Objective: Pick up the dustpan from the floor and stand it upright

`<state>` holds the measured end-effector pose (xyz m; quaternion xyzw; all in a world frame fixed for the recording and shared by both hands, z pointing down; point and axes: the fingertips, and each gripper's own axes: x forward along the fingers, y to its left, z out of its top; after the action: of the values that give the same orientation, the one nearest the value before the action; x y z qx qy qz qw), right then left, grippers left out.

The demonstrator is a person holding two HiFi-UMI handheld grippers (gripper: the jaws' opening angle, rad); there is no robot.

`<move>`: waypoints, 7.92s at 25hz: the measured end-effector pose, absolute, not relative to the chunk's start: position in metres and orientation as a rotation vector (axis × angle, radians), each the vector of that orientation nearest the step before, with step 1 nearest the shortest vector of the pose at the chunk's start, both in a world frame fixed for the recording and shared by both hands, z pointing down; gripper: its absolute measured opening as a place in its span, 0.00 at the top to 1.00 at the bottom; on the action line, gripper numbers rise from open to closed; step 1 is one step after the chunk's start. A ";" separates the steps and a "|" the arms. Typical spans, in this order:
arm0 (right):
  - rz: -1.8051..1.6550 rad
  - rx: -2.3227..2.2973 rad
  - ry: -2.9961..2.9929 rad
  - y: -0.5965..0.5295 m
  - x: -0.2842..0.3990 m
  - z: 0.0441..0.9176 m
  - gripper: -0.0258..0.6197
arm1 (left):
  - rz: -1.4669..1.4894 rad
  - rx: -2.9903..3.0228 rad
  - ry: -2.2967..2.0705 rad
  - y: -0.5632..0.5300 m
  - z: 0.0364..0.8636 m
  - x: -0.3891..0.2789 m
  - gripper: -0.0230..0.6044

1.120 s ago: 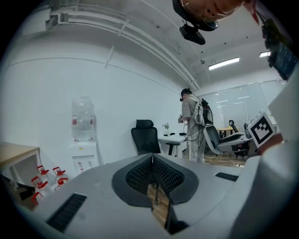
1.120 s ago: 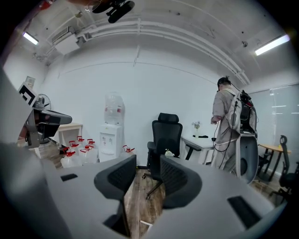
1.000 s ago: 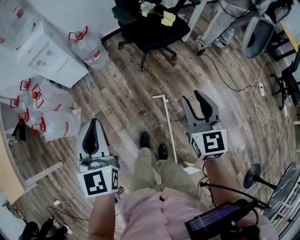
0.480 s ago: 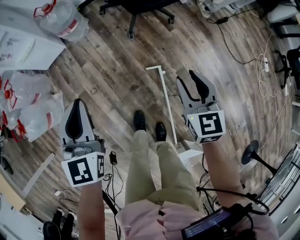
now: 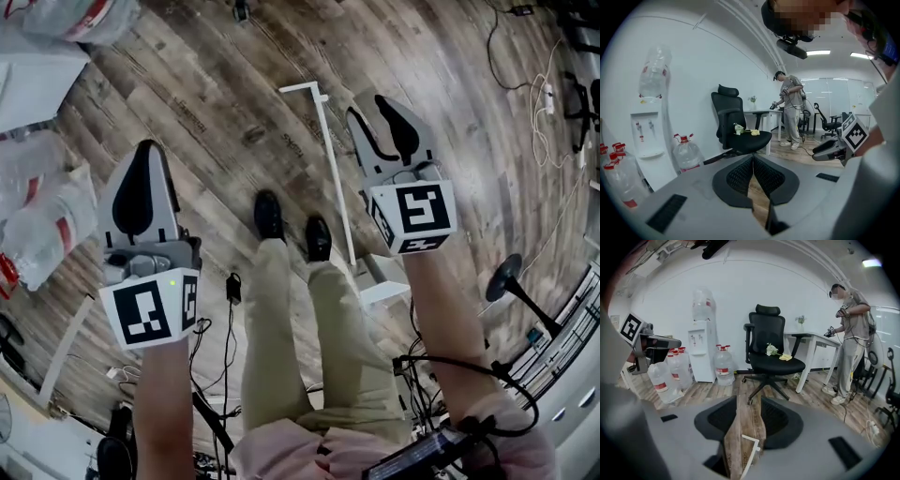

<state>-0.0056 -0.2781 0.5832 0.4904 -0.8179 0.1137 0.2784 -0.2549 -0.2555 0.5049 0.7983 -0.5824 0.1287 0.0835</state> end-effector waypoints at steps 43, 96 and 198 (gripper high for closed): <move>0.506 1.135 -1.963 -0.266 0.027 0.954 0.70 | 0.495 2.410 -1.586 -0.267 0.779 -0.201 0.94; 0.743 1.167 -1.715 -0.239 0.068 1.024 0.80 | 0.493 2.354 -1.564 -0.238 0.775 -0.185 0.94; 0.536 1.546 -2.141 0.058 0.166 0.458 0.74 | 0.350 2.673 -1.662 0.067 0.227 -0.092 0.94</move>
<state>0.1662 0.0578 0.4576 0.5595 -0.7748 0.1939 0.2216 -0.0917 0.0671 0.2272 0.8439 -0.5248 0.1106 -0.0128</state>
